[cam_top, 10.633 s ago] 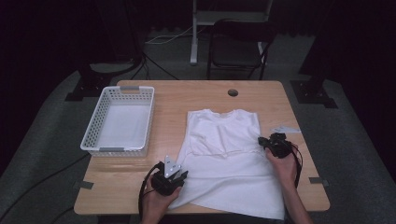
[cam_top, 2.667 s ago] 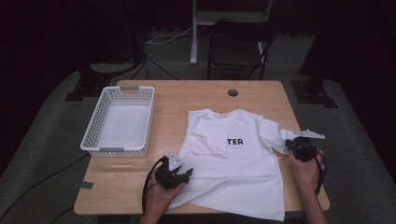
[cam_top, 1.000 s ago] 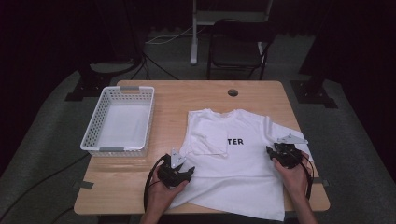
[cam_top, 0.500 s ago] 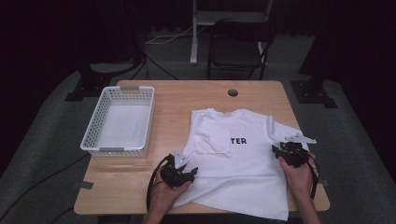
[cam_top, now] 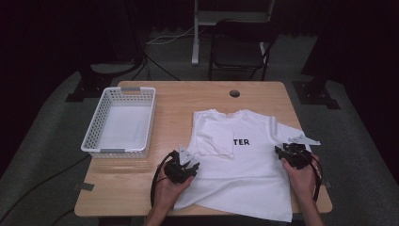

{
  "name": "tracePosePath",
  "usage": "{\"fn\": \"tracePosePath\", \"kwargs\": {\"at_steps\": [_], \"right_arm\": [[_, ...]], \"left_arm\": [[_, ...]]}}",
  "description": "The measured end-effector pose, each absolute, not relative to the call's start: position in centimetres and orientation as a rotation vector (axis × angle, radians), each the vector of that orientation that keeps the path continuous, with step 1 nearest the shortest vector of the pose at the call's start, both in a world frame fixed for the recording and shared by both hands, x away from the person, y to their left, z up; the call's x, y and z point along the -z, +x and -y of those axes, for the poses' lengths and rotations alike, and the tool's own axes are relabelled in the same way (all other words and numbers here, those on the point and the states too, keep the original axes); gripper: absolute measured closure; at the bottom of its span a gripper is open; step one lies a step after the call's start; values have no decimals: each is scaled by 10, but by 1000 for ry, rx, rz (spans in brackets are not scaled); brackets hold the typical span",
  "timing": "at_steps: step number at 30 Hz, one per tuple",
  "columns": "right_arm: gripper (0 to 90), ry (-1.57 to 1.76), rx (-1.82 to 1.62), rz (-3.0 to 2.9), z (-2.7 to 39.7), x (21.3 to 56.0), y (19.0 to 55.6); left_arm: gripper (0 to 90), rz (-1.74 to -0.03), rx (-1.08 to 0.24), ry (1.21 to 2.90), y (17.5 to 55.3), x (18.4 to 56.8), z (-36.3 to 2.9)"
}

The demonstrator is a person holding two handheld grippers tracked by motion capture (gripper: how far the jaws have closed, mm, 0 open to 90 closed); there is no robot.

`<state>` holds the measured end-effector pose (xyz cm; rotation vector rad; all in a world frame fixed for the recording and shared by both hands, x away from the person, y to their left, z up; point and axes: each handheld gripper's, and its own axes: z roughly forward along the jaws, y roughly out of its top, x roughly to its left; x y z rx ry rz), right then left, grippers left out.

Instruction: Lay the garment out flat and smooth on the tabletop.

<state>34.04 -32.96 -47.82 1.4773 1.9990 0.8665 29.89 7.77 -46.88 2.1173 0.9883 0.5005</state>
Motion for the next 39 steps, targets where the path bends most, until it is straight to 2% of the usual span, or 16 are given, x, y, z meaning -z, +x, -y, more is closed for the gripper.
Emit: {"fn": "tracePosePath", "kwargs": {"at_steps": [8,22,24,29,39], "right_arm": [[584,1476,-871,-1998,330,479,340],[583,1474,-871,-1998,330,479,340],[583,1473,-871,-1998,330,479,340],[583,1473,-870,-1998,330,479,340],[583,1473,-869,-1997,330,479,340]], "left_arm": [[638,-930,-515,2120,316,463,-67],[640,-893,-505,2198,340,472,-48],[672,-896,-495,2194,341,473,-48],[857,-911,-509,2197,340,470,-50],[878,-884,-512,2184,326,462,-61]]}}
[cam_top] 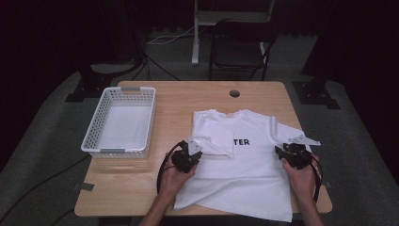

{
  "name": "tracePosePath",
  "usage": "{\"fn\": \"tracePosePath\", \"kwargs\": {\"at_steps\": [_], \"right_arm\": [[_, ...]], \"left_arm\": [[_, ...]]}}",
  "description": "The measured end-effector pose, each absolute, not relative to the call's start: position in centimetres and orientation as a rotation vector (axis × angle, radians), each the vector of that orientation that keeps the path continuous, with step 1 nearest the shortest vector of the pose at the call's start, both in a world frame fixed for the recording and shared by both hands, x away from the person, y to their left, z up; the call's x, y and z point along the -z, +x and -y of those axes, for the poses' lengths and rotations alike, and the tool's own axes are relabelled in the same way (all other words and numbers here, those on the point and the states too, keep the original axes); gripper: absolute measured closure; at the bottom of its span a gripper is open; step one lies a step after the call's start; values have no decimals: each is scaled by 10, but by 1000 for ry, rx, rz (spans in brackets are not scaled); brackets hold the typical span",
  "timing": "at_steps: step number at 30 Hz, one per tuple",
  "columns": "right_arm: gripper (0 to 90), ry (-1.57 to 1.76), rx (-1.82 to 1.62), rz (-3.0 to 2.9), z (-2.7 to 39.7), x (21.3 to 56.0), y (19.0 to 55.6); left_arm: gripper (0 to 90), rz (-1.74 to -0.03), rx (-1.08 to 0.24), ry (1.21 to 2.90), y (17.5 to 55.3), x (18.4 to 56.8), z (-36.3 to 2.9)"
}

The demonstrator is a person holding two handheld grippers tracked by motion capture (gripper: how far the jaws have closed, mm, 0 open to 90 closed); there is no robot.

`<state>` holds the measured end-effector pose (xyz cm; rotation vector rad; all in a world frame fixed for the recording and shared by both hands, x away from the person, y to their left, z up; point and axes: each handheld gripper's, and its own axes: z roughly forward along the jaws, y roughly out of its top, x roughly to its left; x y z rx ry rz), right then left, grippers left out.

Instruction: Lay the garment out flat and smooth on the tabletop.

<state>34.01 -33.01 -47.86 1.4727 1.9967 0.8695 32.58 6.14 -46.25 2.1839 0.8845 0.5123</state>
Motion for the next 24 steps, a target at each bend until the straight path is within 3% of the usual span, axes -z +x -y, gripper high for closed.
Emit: {"fn": "tracePosePath", "kwargs": {"at_steps": [24], "right_arm": [[583,1472,-868,-1996,331,479,339]], "left_arm": [[878,-921,-477,2119,286,465,-93]]}}
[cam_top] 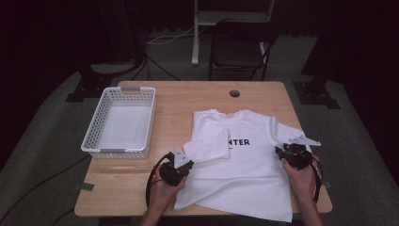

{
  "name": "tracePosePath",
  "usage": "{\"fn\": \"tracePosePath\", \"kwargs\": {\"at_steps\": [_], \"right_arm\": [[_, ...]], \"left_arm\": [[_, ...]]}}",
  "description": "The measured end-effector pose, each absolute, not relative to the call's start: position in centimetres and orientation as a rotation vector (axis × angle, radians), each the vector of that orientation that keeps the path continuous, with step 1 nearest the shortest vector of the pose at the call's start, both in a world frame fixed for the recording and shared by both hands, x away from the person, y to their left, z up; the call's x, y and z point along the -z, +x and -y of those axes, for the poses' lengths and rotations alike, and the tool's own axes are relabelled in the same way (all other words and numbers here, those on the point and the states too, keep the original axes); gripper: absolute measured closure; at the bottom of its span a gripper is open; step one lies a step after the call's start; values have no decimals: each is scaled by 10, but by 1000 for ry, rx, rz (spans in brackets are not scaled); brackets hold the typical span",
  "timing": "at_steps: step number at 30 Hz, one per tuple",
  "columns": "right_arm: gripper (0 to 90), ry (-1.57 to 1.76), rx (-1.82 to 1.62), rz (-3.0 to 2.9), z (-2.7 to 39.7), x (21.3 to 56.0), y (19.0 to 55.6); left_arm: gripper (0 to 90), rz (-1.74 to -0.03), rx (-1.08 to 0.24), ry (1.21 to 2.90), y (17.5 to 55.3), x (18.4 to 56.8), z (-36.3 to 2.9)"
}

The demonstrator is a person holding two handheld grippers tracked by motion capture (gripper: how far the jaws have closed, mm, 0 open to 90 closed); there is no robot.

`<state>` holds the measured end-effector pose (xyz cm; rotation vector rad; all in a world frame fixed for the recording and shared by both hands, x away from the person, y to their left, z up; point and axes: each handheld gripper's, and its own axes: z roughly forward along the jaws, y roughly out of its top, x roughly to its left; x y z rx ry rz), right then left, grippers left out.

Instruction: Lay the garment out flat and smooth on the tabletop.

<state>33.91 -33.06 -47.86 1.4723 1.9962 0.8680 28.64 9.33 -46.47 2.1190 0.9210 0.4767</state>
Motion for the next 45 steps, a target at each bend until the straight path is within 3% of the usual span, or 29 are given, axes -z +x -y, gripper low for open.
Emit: {"fn": "tracePosePath", "kwargs": {"at_steps": [13,18,33,45], "right_arm": [[583,1473,-868,-1996,331,479,339],[583,1472,-867,-1996,331,479,339],[579,1474,-866,-1996,331,478,338],[571,1472,-864,-1993,331,479,338]], "left_arm": [[871,-948,-451,2090,263,471,-105],[746,-946,-474,2079,263,468,-111],[595,-1064,-487,2033,299,468,-129],[551,-1120,-476,2049,327,468,-131]]}}
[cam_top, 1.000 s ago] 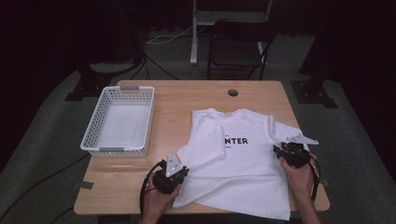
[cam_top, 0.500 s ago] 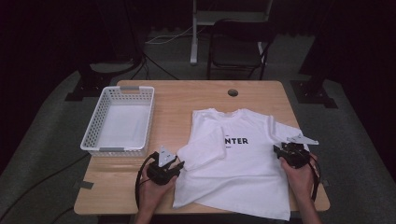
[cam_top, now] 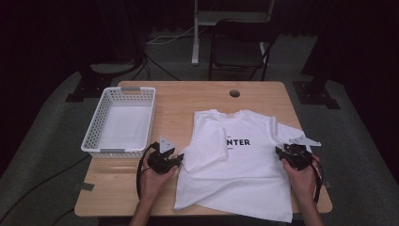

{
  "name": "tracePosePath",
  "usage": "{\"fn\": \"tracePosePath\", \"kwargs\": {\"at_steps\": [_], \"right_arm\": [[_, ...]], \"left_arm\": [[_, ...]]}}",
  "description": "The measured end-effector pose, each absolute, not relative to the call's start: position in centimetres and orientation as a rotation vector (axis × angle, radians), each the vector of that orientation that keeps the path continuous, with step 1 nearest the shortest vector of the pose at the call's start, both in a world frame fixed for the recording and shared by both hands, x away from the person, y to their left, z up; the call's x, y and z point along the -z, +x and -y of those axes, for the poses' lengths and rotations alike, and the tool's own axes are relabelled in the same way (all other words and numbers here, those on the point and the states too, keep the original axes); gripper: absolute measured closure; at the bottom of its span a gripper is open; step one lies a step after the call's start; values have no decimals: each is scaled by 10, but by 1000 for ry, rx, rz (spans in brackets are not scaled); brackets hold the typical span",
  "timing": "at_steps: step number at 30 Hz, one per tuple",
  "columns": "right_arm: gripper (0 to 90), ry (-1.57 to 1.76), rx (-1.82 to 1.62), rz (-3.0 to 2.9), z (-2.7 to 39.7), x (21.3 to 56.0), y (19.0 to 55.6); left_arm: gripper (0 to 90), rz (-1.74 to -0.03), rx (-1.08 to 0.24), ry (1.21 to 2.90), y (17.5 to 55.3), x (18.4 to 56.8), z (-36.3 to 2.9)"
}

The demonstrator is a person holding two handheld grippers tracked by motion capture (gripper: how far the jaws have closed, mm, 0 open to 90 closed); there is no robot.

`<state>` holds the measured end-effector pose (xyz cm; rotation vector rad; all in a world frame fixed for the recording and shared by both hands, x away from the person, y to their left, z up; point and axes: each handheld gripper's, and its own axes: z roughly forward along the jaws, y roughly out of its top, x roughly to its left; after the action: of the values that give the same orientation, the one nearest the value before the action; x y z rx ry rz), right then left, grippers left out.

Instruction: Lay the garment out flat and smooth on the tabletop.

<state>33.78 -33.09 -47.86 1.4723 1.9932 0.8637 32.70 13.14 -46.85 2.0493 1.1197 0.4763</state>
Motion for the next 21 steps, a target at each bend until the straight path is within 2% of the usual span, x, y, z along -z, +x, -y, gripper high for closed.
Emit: {"fn": "tracePosePath", "kwargs": {"at_steps": [16,21], "right_arm": [[571,1473,-861,-1990,331,479,337],[568,1475,-860,-1989,331,479,337]], "left_arm": [[557,-1112,-453,2055,338,477,-127],[638,-1086,-440,2044,338,478,-126]]}}
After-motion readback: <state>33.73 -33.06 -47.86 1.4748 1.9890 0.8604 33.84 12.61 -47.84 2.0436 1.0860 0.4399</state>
